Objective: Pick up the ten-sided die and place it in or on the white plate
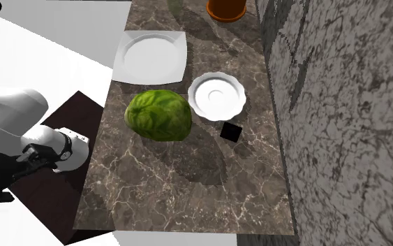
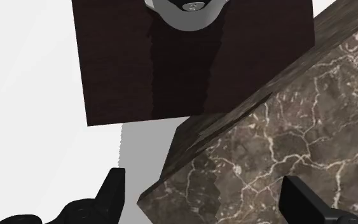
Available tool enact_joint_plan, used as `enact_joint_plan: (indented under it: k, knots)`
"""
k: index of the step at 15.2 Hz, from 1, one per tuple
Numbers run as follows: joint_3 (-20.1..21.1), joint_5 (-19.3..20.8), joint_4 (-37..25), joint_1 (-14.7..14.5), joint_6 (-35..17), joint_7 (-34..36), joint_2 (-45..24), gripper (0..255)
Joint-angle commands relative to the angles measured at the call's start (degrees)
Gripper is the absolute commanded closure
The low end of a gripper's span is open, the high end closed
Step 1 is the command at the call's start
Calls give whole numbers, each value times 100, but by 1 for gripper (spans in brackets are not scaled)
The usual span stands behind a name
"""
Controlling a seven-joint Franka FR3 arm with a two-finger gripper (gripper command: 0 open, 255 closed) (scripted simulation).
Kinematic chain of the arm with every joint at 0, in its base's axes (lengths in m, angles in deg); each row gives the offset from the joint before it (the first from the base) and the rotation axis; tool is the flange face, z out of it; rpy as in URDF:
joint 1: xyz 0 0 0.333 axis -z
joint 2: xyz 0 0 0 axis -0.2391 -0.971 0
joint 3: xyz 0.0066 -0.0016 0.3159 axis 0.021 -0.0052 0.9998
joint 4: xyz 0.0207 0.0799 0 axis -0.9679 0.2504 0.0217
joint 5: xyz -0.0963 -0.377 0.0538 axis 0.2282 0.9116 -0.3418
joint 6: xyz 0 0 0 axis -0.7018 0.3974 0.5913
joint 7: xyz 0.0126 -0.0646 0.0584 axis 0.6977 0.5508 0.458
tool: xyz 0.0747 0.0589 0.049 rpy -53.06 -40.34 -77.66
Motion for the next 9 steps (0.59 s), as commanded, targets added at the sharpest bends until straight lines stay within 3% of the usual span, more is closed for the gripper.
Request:
enact_joint_plan:
  k: [1,9]
  knots:
    - [0,0,0,0,0,0,0,0]
    - [836,-706,-172,-280,-922,1061,-882,0]
